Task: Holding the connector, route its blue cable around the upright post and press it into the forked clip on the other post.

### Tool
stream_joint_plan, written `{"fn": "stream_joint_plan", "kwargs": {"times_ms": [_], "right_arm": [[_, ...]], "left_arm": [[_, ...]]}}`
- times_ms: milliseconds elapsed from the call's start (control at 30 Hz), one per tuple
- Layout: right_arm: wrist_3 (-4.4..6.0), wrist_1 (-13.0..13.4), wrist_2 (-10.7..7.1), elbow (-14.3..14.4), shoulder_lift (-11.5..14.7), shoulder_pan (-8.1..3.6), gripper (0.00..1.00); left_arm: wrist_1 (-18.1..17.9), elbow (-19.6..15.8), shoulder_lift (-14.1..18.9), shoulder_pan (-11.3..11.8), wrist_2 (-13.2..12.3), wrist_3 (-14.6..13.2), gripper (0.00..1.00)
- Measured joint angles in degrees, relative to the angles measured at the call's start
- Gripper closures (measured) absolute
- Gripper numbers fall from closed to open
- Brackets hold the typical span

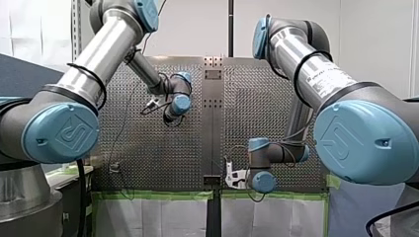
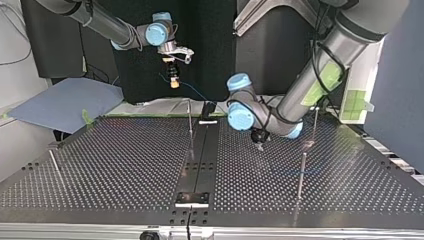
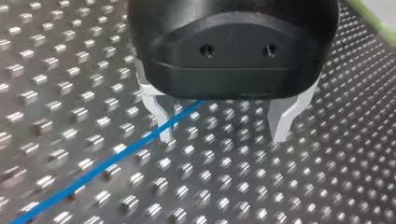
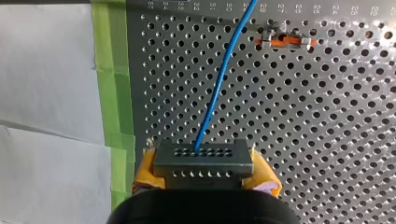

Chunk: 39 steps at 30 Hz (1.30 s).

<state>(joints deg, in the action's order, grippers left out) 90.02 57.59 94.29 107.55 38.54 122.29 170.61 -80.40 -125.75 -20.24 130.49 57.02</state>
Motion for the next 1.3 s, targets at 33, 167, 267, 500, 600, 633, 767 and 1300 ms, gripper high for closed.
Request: {"fn": "stream_joint_plan", "kwargs": {"times_ms": [33, 167, 267, 500, 600, 633, 767, 1300], "right_arm": [[0.0, 0.0, -0.03, 0.0, 0.0, 0.0, 1.0], [0.0, 0.0, -0.1, 0.0, 0.0, 0.01, 1.0], [0.0, 0.0, -0.12, 0.0, 0.0, 0.01, 1.0], [-0.02, 0.0, -0.12, 0.0, 0.0, 0.05, 1.0], [-0.03, 0.0, -0.14, 0.0, 0.0, 0.08, 1.0], [-0.02, 0.0, -0.15, 0.0, 0.0, 0.08, 1.0], [-0.05, 0.0, -0.3, 0.0, 0.1, 0.09, 1.0], [0.0, 0.0, -0.52, 0.0, 0.1, 0.1, 1.0]], "left_arm": [[0.1, -0.1, -0.4, -0.1, 0.0, 0.0, 0.0], [-0.3, -0.6, -2.7, -1.0, 0.2, 0.5, 0.0], [-1.5, -1.6, -4.2, -1.4, 0.2, 0.9, 0.0], [-3.5, -3.4, -5.0, -2.4, -0.7, 1.9, 0.0], [-3.7, -3.7, -5.0, -2.8, -1.4, 2.6, 0.0], [-3.8, -3.8, -5.0, -2.9, -1.7, 2.8, 0.0], [-4.4, -4.4, -5.1, -3.2, -3.2, 4.0, 0.0], [-4.5, -4.7, -9.2, -4.7, -8.8, 8.6, 0.0]]}}
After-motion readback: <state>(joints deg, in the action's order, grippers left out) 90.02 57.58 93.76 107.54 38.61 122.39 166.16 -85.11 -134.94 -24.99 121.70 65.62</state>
